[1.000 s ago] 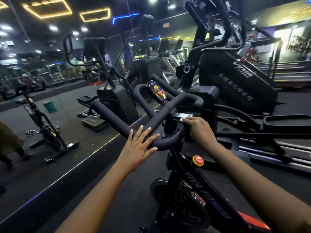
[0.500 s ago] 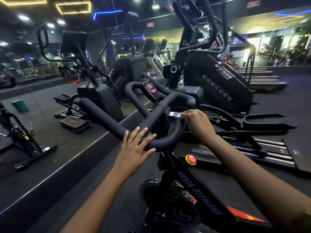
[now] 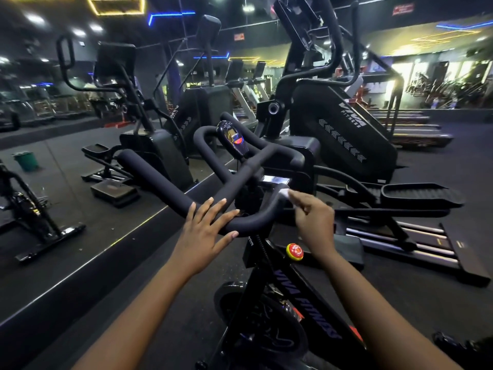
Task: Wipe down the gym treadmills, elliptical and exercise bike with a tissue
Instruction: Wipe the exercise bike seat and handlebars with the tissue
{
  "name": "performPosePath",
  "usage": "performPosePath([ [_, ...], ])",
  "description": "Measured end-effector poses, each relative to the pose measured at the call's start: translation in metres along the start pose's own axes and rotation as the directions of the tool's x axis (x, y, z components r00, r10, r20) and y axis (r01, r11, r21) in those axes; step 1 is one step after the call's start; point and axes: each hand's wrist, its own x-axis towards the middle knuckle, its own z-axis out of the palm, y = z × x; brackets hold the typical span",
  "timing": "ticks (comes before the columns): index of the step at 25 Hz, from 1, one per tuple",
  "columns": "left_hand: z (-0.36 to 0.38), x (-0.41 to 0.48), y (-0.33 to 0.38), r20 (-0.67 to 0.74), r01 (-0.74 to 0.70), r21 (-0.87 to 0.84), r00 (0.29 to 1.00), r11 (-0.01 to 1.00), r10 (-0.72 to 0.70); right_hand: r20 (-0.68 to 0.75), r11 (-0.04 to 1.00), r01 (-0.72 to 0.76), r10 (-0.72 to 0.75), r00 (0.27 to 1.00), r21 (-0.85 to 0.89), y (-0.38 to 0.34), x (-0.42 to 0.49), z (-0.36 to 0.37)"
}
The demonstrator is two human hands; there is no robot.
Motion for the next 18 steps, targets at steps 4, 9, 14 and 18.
performPosePath([
  [4, -0.004, 0.000, 0.003, 0.008, 0.000, -0.009, 1.000, 1.000, 0.000, -0.067, 0.989, -0.120, 0.126, 0.990, 0.090, 0.004, -0.006, 0.015],
  [9, -0.003, -0.001, 0.002, 0.009, -0.002, -0.001, 1.000, 1.000, 0.002, -0.227, 0.992, -0.048, 0.074, 0.971, 0.117, 0.000, -0.058, 0.039],
  [14, 0.000, -0.001, 0.000, -0.024, -0.007, 0.019, 1.000, 1.000, 0.008, -0.156, 0.989, 0.130, -0.119, 0.981, 0.064, -0.018, -0.097, 0.048],
  [18, -0.001, -0.002, 0.000, 0.016, 0.007, -0.015, 1.000, 1.000, -0.007, -0.273, 0.999, 0.048, -0.051, 0.961, -0.018, -0.001, -0.028, 0.020],
])
